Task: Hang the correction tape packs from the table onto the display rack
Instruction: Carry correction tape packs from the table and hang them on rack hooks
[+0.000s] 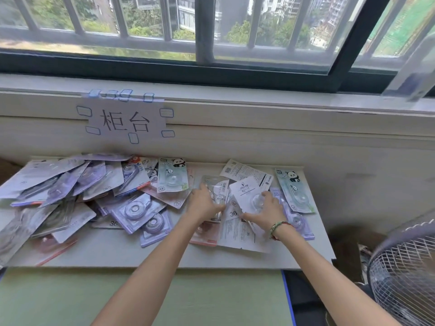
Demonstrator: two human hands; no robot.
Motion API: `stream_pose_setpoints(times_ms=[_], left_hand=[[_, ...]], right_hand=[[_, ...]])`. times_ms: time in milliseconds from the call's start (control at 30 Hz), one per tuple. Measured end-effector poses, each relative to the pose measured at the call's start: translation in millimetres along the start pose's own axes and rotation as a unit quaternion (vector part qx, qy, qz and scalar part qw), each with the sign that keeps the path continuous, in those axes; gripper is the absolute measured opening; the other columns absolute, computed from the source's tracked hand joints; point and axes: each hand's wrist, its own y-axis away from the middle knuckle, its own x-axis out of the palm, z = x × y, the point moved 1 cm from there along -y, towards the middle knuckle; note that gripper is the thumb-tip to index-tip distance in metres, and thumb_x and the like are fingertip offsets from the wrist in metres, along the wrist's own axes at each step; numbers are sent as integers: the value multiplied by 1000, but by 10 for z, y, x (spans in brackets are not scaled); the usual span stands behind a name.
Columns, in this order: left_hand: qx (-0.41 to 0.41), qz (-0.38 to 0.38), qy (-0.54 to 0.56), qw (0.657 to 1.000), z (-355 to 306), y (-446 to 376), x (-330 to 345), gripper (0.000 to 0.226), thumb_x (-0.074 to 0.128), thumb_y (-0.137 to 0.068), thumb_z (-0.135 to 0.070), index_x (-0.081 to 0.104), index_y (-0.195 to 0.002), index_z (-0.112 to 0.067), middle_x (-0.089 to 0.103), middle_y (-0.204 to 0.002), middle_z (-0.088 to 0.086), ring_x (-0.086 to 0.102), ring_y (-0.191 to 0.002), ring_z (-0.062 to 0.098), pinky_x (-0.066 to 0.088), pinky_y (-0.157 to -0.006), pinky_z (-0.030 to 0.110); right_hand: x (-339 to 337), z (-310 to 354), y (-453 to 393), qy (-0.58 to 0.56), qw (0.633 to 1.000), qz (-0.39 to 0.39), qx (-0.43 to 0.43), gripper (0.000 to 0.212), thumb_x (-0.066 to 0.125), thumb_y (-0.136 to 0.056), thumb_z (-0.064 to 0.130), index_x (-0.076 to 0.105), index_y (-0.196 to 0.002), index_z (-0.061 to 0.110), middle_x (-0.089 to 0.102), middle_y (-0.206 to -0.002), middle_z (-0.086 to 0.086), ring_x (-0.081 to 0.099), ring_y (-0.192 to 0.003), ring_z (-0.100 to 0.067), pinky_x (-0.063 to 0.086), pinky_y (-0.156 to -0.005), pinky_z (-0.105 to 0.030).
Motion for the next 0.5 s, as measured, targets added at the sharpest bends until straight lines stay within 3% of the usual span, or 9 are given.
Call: stream_pose_setpoints(times_ms=[67,233,367,500], left_hand=[[-7,-11,26,1000,-40,34,-19,98,80,-72,-40,24,-143,-2,41,-137,21,46,-124,32,45,-100,41],[5,-25,59,998,-108,201,-108,119,81,-72,-40,1,-151,1,8,-155,24,31,-139,34,34,-108,35],[7,-53,74,996,-51,418,-198,126,81,-72,-38,-9,-151,2,8,-152,19,27,-139,33,32,-110,34],[35,-110,78,990,70,701,-272,115,80,-70,-34,3,-149,-2,17,-138,12,28,-133,30,32,-106,34]], right_hand=[[-5,3,32,21,1000,-6,7,111,76,-66,59,15,-147,13,28,-146,-16,27,-135,-33,31,-109,-43],[-86,57,118,25,999,-15,17,124,75,-63,64,4,-150,11,17,-149,-23,17,-139,-37,26,-112,-48],[-164,167,289,15,999,-50,7,123,77,-67,57,1,-151,10,14,-149,-21,16,-139,-36,24,-111,-46],[-171,229,583,-10,996,-87,3,122,82,-61,55,6,-149,17,24,-141,-17,34,-130,-33,36,-104,-42]])
